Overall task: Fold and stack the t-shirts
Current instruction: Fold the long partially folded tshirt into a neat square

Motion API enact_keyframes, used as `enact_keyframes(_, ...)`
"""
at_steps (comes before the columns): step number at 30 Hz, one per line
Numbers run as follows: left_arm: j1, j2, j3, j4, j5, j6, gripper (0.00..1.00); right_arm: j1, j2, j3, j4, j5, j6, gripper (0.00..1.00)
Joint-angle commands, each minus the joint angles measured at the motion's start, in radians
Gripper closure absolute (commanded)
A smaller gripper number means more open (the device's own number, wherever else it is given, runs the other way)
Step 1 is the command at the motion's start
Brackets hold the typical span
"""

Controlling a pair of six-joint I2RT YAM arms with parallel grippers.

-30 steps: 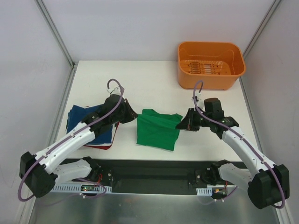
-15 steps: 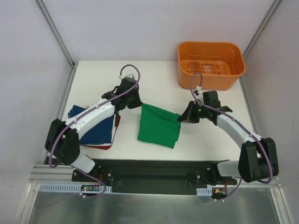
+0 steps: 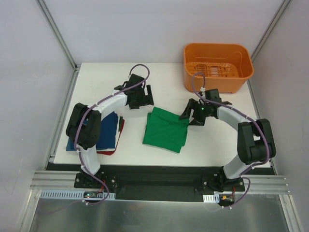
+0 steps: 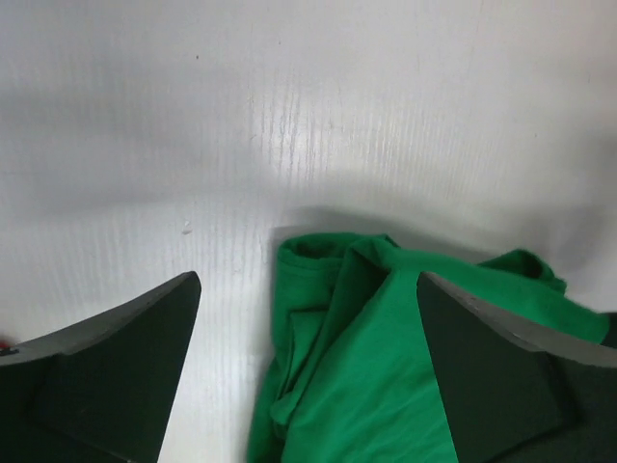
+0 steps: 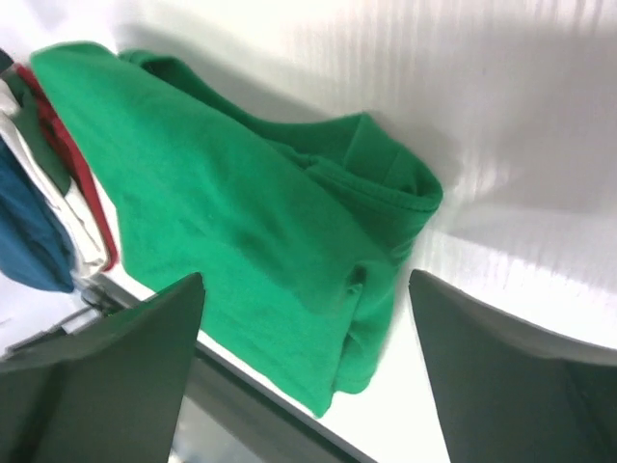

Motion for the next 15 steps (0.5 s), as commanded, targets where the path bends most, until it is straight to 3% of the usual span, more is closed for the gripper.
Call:
enact_keyframes(1,-0.003,-0.181,-0.052,-0.010,0.018,0.048,0.01,0.006,-0.092,0.042,-0.027,0.014,-0.056,0.03)
enact_keyframes(10,-0.004,-0.546,-0.308,-0.010,0.027,0.014,0.01,0.066,-0.399,-0.067,-0.139,0.147,-0.126,0.03)
enact_keyframes(15,-0.003,-0.668,-0.411,-0.006,0.079,-0.003,0.01,0.078,-0.504,-0.110,-0.041,0.022,-0.116,0.03)
